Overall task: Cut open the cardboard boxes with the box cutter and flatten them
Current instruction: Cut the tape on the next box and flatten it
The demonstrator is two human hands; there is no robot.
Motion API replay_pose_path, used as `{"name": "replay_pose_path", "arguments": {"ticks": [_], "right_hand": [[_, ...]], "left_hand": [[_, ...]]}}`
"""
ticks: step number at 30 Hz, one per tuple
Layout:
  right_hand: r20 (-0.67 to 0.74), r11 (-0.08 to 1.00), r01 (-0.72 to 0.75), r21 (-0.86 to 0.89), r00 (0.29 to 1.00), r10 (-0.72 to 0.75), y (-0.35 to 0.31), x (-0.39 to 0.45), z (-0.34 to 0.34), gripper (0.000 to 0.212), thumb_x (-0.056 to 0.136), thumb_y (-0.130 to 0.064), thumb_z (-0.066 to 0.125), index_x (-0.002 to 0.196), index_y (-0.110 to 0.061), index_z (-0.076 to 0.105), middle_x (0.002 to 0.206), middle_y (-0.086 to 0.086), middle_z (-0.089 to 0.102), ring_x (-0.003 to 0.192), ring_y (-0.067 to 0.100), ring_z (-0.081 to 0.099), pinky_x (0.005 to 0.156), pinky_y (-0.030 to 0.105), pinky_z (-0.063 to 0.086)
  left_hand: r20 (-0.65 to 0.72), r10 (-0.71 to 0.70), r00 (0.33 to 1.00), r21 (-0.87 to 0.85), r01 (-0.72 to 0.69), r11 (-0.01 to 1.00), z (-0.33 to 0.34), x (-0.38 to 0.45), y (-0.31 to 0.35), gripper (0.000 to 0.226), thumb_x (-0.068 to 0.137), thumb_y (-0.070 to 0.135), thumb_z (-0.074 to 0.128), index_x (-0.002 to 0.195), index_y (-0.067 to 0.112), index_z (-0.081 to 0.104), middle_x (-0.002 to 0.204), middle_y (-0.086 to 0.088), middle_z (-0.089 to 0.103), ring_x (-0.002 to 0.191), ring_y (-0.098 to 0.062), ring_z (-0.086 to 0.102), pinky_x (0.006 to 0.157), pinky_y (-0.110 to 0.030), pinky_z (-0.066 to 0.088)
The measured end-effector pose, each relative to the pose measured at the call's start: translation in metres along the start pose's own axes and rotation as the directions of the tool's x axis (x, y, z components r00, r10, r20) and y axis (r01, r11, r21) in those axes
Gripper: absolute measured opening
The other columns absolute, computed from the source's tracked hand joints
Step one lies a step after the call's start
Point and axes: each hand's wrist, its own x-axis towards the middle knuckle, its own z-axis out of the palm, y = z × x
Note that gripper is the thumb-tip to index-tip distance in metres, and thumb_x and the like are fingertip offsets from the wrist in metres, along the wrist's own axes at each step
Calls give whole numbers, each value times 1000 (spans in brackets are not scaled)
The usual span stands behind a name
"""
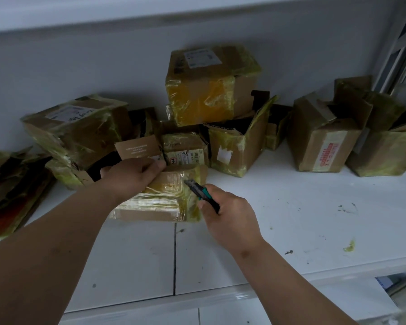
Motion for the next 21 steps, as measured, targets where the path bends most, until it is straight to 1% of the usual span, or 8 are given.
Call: {"name": "replay_pose_path", "arguments": {"ticks": [2, 3, 6, 9, 11, 12, 16, 21], "right_hand": [[-4, 1000, -7, -5, 1000, 7, -3, 3, 1, 36, 96, -38, 53, 132, -30, 58, 90, -2, 69, 77, 20, 61, 64, 28, 48], [1, 1000, -13, -10, 1000, 13, -4, 5, 1, 38, 97, -38, 53, 134, -30, 57, 93, -1, 70, 80, 21, 62, 66, 30, 50], [27, 999, -32, -23, 999, 33, -9, 10, -6, 42, 98, -36, 52, 139, -28, 53, 105, 2, 71, 91, 25, 64, 77, 35, 54], [40, 998, -28, -63, 999, 31, -8, 12, -12, 40, 99, -34, 52, 138, -25, 54, 108, 4, 71, 93, 27, 64, 78, 37, 55], [41, 995, -25, -91, 999, 29, -8, 13, -13, 38, 99, -34, 52, 135, -25, 56, 105, 5, 71, 91, 27, 64, 75, 37, 55], [39, 995, -25, -99, 999, 29, -7, 13, -13, 37, 99, -34, 52, 134, -25, 56, 103, 4, 71, 90, 27, 64, 74, 36, 55], [35, 995, -30, -93, 999, 34, -5, 10, -9, 36, 99, -33, 50, 134, -24, 55, 103, 4, 71, 90, 26, 64, 74, 36, 55], [33, 995, -31, -92, 999, 34, 2, -2, 0, 41, 99, -34, 50, 138, -23, 52, 100, 5, 71, 89, 27, 65, 74, 36, 54]], "left_hand": [[108, 33, 994, 76, -41, 996, -3, 1, -4, 88, 59, 101, 22, 123, 50, 56, 122, 11, 61, 121, -20, 52, 106, -46, 35], [126, 32, 992, 102, -45, 994, -4, 2, -7, 101, 50, 105, 20, 128, 50, 53, 130, 10, 59, 124, -20, 50, 108, -49, 34], [78, -22, 997, 152, 10, 988, -1, 7, -8, 114, 41, 108, 12, 129, 48, 54, 131, 10, 59, 124, -22, 51, 107, -52, 34], [66, -30, 997, 173, 18, 985, 6, 13, -2, 113, 40, 109, 11, 123, 47, 56, 131, 10, 59, 123, -23, 52, 106, -52, 34], [80, -38, 996, 163, 25, 986, 4, 15, 2, 95, 41, 109, 12, 106, 54, 54, 132, 11, 59, 125, -23, 51, 107, -52, 33], [86, -47, 995, 157, 33, 987, 3, 15, 3, 91, 41, 109, 11, 103, 56, 53, 132, 12, 58, 126, -23, 50, 108, -53, 32], [99, -67, 993, 119, 55, 991, 4, 17, 8, 112, 36, 109, 15, 119, 47, 59, 133, 9, 58, 127, -24, 49, 109, -53, 31], [100, -75, 992, 48, 71, 996, 3, 16, 7, 104, 36, 108, 24, 113, 48, 61, 137, 9, 56, 131, -23, 46, 111, -53, 28]]}}
